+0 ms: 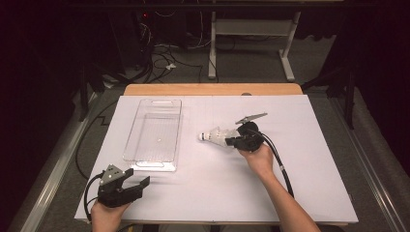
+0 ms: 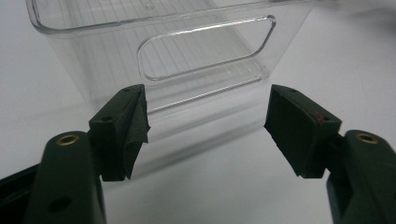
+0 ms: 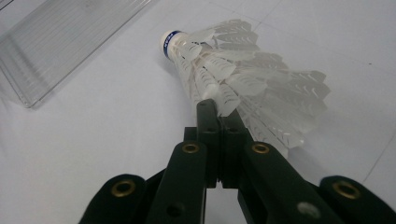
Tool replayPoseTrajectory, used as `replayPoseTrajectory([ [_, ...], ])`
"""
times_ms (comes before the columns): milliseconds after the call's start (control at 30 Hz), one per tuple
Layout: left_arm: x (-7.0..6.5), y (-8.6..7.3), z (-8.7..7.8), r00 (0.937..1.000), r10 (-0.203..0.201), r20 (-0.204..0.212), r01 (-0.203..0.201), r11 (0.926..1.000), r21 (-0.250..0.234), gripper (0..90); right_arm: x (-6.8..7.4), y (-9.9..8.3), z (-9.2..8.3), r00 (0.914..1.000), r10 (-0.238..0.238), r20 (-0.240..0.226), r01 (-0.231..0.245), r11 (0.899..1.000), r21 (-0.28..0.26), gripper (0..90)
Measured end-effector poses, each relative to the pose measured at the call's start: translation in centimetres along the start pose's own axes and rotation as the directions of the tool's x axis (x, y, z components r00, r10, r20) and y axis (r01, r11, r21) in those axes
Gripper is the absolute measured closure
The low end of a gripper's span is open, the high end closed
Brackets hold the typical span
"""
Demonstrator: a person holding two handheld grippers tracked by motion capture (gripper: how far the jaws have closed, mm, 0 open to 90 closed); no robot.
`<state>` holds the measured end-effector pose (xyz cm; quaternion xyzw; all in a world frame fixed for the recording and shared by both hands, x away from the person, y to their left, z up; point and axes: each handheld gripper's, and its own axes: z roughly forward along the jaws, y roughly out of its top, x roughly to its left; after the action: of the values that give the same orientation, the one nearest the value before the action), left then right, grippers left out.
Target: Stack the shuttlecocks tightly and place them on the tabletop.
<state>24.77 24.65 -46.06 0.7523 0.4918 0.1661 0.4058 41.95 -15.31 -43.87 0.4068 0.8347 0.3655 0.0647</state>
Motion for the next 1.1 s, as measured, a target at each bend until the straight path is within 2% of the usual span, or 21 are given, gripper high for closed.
replayPoseTrajectory([
  [433, -0.01, 0.00, 0.00, 1.0000, 0.001, 0.000, -0.001, 1.0000, 0.001, 31.0, 0.03, 0.05, 0.12, 1.0000, 0.006, -0.001, -0.006, 1.000, -0.016, 90.0],
  [1100, -0.07, 0.01, 0.00, 1.0000, 0.003, 0.005, -0.003, 1.0000, 0.003, 31.1, -0.59, -0.32, 0.85, 0.9997, 0.023, 0.007, -0.023, 1.000, 0.000, 89.9],
])
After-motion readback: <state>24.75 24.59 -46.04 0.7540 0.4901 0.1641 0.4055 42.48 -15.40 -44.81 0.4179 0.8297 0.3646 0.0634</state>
